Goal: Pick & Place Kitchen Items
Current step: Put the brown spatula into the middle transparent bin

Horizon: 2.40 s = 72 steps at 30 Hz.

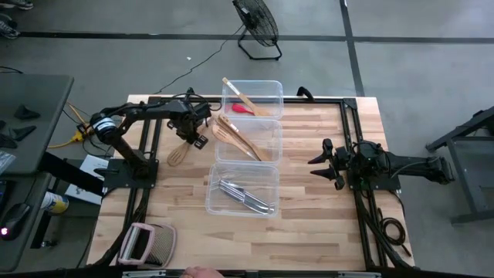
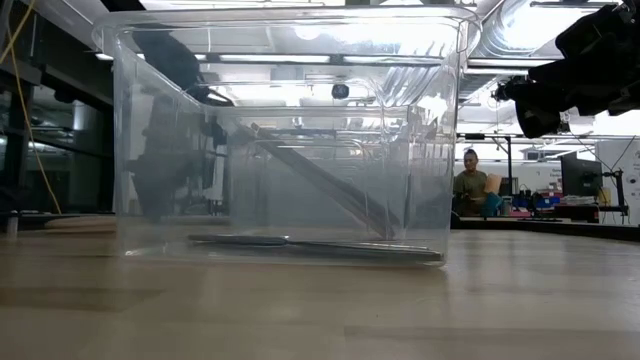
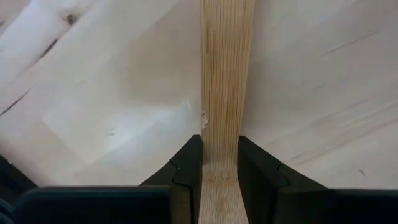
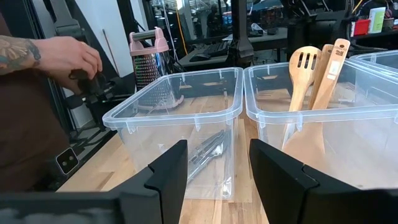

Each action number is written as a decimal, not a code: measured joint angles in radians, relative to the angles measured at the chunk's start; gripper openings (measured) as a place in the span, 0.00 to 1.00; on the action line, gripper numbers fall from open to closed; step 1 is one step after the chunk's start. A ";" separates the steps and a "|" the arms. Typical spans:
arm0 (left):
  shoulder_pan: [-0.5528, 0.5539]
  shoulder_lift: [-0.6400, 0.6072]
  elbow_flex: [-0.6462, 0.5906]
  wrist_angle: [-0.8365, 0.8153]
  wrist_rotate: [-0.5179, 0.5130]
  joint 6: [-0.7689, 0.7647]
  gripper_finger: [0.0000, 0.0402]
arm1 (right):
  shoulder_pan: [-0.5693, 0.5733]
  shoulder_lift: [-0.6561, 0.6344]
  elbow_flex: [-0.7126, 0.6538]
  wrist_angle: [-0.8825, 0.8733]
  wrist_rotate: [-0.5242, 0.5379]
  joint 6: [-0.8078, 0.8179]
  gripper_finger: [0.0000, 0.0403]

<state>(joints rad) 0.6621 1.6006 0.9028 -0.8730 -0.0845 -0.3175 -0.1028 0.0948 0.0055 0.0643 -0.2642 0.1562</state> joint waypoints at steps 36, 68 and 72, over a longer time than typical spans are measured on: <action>-0.001 -0.335 0.093 -0.011 -0.117 -0.186 0.18 | 0.000 0.000 0.000 0.000 0.000 0.000 0.41; -0.007 -0.336 0.439 0.130 -0.209 0.066 0.18 | 0.000 0.000 0.000 0.000 0.000 0.000 0.41; -0.039 -0.336 0.439 0.201 -0.188 0.141 0.18 | 0.000 0.000 0.000 0.000 0.000 0.000 0.41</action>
<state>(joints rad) 0.6226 1.2647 1.3418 -0.6718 -0.2726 -0.1761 -0.1024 0.0946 0.0053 0.0643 -0.2642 0.1560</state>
